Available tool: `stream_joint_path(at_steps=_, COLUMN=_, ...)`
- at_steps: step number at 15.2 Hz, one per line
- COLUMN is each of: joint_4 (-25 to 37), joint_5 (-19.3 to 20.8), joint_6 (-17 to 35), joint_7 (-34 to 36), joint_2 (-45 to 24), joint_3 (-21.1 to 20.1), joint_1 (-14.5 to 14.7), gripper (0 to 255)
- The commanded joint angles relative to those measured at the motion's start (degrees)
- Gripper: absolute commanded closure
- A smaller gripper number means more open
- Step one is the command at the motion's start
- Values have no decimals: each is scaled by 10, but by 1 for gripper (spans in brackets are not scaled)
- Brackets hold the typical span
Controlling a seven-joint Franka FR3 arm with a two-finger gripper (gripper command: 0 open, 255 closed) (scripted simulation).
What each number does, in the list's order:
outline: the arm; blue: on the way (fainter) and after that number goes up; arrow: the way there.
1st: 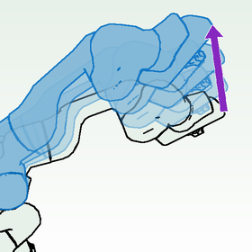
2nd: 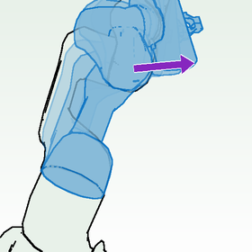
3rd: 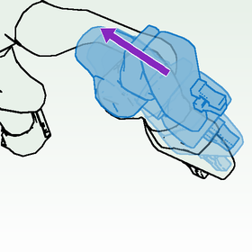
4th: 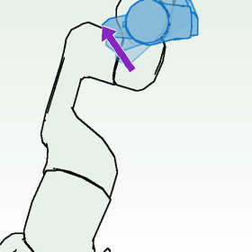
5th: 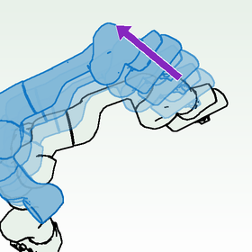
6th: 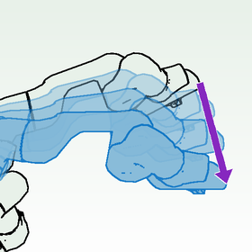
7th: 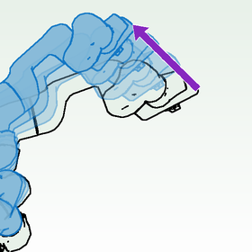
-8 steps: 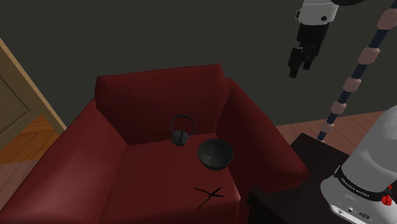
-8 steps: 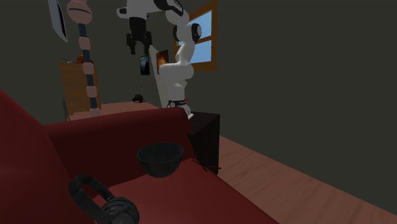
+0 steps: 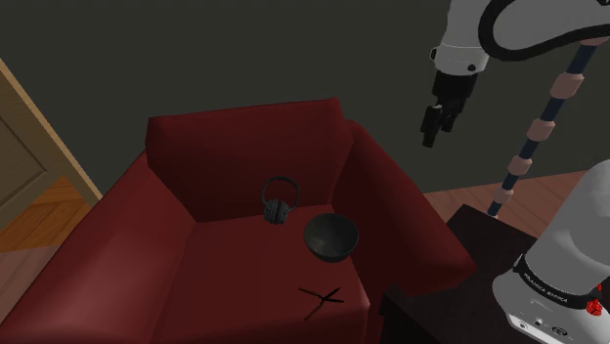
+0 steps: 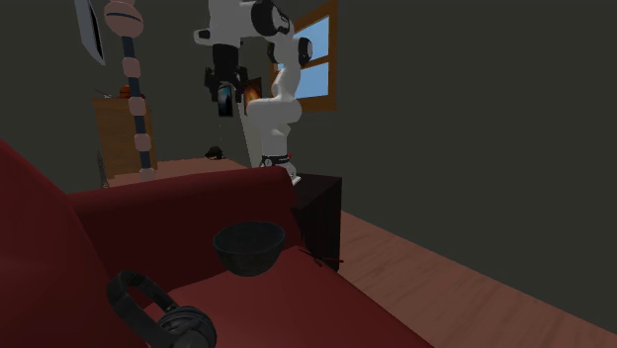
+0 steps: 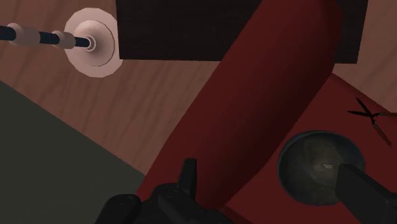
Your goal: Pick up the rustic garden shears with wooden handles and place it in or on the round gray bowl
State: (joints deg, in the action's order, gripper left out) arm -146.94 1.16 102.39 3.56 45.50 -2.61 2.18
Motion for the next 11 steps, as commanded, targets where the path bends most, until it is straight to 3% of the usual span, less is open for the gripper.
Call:
stream_joint_path(at_steps=1, joint_4=-23, joint_5=-8, joint_6=48, joint_7=6, joint_2=-16, joint_3=-15, joint_1=12, gripper=0)
stream_joint_path(at_steps=11, joint_4=-100, joint_5=-32, joint_6=276, joint_7=42, joint_2=-128, joint_3=-98, joint_1=69, gripper=0)
